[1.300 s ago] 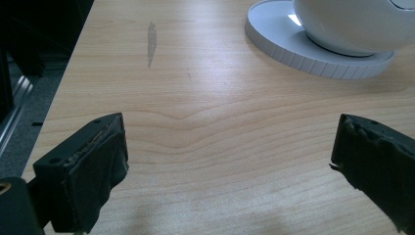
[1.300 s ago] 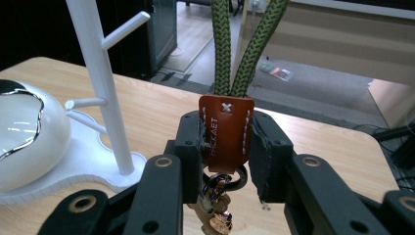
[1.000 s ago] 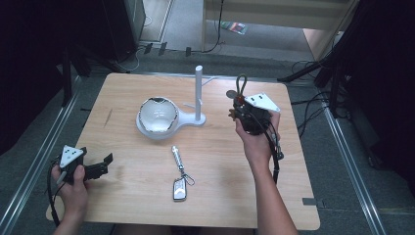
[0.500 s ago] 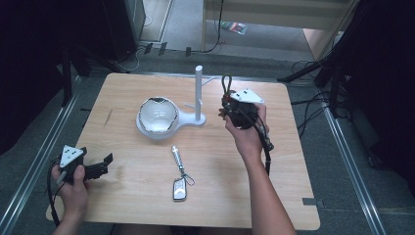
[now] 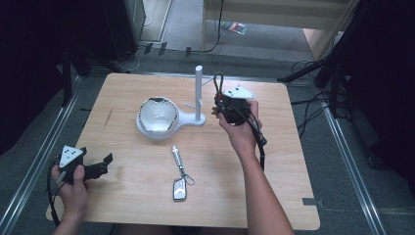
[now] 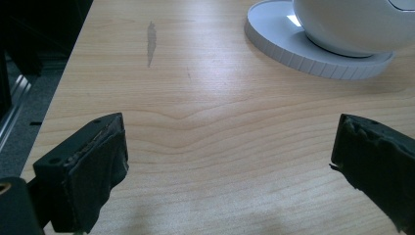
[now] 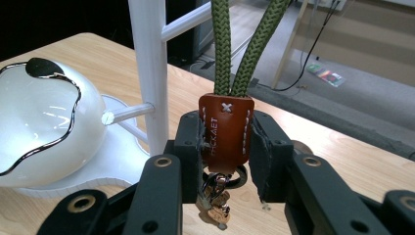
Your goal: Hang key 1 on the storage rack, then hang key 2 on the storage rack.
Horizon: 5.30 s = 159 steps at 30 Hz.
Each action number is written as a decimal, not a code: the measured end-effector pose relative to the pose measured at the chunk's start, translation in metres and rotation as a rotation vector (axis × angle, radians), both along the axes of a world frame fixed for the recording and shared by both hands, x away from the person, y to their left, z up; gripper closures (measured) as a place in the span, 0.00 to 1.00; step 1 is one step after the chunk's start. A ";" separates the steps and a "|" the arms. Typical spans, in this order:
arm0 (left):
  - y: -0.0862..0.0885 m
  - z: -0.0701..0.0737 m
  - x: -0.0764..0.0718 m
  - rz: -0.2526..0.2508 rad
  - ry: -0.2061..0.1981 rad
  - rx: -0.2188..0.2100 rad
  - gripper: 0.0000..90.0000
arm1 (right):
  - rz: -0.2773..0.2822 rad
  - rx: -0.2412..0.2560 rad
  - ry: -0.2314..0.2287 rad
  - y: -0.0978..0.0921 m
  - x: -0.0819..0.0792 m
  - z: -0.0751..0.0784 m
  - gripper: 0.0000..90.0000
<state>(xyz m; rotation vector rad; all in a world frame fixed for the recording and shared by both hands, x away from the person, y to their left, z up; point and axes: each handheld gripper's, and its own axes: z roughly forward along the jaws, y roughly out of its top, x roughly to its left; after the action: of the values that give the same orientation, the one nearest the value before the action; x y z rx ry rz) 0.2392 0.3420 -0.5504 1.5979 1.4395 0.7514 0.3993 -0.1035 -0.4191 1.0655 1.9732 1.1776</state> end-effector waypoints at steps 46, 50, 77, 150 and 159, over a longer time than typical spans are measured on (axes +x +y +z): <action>0.000 0.000 0.000 0.003 0.002 -0.002 0.01 | 0.116 0.041 0.159 0.007 0.013 -0.011 0.65; 0.000 0.000 0.000 0.001 0.002 0.002 0.01 | 0.095 0.023 0.137 0.004 0.003 -0.008 0.61; 0.000 0.000 -0.001 0.021 -0.009 -0.004 0.01 | 0.002 -0.306 0.225 0.018 -0.049 -0.032 0.39; 0.001 0.000 0.000 0.017 -0.011 -0.013 0.01 | 0.089 -0.296 0.854 0.120 -0.065 -0.079 0.53; 0.001 0.000 0.001 0.017 -0.010 -0.011 0.01 | 0.059 -0.276 0.903 0.123 -0.064 -0.080 0.66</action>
<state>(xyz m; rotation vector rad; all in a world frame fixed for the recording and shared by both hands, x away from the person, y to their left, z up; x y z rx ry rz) 0.2397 0.3431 -0.5504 1.5728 1.4494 0.7587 0.3350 0.0194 -0.4988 1.5525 2.7365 0.4123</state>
